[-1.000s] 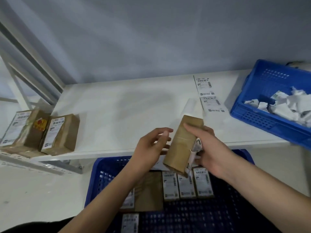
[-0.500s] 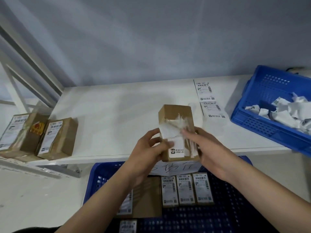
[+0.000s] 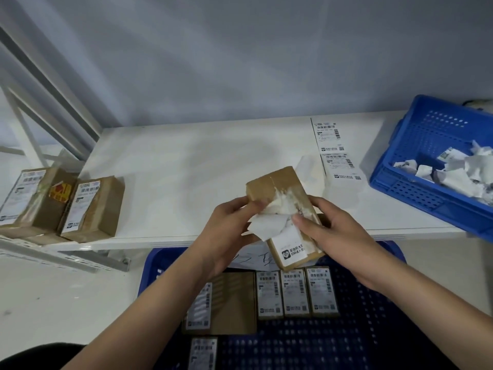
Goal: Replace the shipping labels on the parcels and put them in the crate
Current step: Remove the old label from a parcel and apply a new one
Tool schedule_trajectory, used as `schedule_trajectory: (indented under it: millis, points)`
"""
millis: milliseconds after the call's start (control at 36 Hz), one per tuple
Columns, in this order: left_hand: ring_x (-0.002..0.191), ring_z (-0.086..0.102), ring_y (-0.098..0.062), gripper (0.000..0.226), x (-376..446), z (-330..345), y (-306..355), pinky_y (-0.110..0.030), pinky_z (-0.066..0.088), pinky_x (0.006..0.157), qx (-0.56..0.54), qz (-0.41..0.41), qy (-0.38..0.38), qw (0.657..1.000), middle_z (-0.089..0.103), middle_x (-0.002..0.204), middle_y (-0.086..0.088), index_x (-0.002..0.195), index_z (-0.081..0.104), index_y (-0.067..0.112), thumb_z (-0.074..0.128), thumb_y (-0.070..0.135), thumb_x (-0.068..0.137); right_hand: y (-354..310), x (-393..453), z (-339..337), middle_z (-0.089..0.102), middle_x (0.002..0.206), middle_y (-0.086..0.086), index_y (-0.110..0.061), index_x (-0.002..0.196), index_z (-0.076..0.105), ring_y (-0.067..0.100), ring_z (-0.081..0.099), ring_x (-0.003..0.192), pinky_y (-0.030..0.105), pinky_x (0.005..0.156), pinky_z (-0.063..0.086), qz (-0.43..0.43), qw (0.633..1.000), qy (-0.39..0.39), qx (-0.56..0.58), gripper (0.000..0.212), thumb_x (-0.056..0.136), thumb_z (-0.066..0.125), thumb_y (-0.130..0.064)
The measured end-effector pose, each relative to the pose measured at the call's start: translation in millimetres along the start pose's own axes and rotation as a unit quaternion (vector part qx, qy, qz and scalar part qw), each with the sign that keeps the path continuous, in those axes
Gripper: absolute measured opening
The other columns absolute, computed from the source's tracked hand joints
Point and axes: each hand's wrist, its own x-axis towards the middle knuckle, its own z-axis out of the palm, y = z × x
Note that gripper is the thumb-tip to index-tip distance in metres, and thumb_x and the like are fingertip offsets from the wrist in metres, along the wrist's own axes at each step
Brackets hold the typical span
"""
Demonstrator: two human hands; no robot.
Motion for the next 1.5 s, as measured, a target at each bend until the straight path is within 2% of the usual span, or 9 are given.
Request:
schedule_trajectory:
  millis: [361,500,583,750,889,972,1056,1361,1500]
  points:
    - [0.097,0.075,-0.026,0.035,6,-6,1,-0.034,0.061,0.079,0.039,-0.008,0.017,0.999,0.078,0.105,-0.01,0.121,0.068,0.006,0.076,0.018,0.089,6,6,2,0.072,0.111,-0.011,-0.042,0.13,0.053,0.005,0.072,0.094,0.036,0.089,0.058,0.02,0.999,0.026,-0.038,0.041,0.091,0.065,-0.049]
    - [0.096,0.075,-0.028,0.04,9,-4,-4,-0.039,0.064,0.078,0.064,-0.007,0.062,0.996,0.076,0.107,-0.013,0.12,0.064,0.006,0.081,0.013,0.084,9,8,0,0.056,0.118,-0.016,-0.032,0.125,0.062,-0.004,0.052,0.107,0.008,0.089,0.039,-0.156,0.954,0.143,-0.215,0.031,0.094,0.065,-0.035]
    - [0.091,0.076,-0.025,0.047,9,-2,-8,-0.04,0.065,0.076,0.09,-0.007,0.076,0.993,0.075,0.106,-0.013,0.121,0.062,0.006,0.084,0.016,0.081,10,8,2,0.061,0.11,-0.014,-0.026,0.111,0.074,-0.002,0.055,0.104,0.003,0.088,0.036,-0.212,0.939,0.106,-0.251,0.019,0.093,0.068,-0.026]
    - [0.093,0.075,-0.027,0.052,6,-4,-14,-0.047,0.063,0.082,0.106,-0.005,0.09,0.99,0.073,0.106,-0.014,0.121,0.061,0.006,0.087,0.02,0.078,13,6,12,0.067,0.107,-0.014,-0.024,0.114,0.076,-0.001,0.051,0.104,-0.001,0.09,0.031,-0.249,0.916,0.051,-0.311,0.023,0.092,0.071,-0.017]
    - [0.09,0.075,-0.026,0.051,2,-6,-13,-0.04,0.065,0.073,0.107,-0.005,0.096,0.99,0.073,0.105,-0.015,0.119,0.061,0.006,0.087,0.018,0.077,16,8,16,0.069,0.101,-0.014,-0.023,0.104,0.079,0.006,0.057,0.101,0.005,0.089,0.036,-0.27,0.903,0.062,-0.328,0.018,0.089,0.074,-0.015]
    - [0.082,0.075,-0.025,0.046,1,-7,-12,-0.035,0.062,0.066,0.098,-0.012,0.095,0.991,0.074,0.099,-0.016,0.117,0.062,0.002,0.085,0.015,0.079,15,8,19,0.07,0.097,-0.012,-0.021,0.1,0.079,0.009,0.06,0.097,0.02,0.089,0.046,-0.283,0.899,0.07,-0.325,0.015,0.087,0.076,-0.013]
    - [0.083,0.076,-0.031,0.046,2,-10,-11,-0.042,0.064,0.072,0.092,-0.018,0.098,0.991,0.074,0.091,-0.015,0.115,0.065,-0.001,0.086,0.016,0.078,14,8,22,0.07,0.093,-0.011,-0.02,0.096,0.08,0.01,0.061,0.093,0.027,0.085,0.05,-0.298,0.895,0.074,-0.324,0.013,0.087,0.075,-0.011]
    - [0.085,0.077,-0.032,0.03,2,-10,0,-0.041,0.064,0.07,0.103,-0.014,0.089,0.991,0.077,0.095,-0.017,0.101,0.075,-0.002,0.082,0.019,0.082,4,7,23,0.066,0.091,-0.01,-0.017,0.093,0.077,0.003,0.058,0.093,0.005,0.086,0.041,-0.298,0.896,0.084,-0.317,0.011,0.091,0.07,-0.008]
    - [0.086,0.077,-0.033,0.028,1,-10,4,-0.039,0.063,0.069,0.099,-0.016,0.087,0.991,0.077,0.096,-0.017,0.1,0.076,-0.002,0.081,0.019,0.083,1,3,24,0.067,0.09,-0.009,-0.016,0.092,0.076,0.003,0.058,0.094,0.005,0.084,0.041,-0.303,0.897,0.09,-0.308,0.012,0.091,0.07,-0.006]
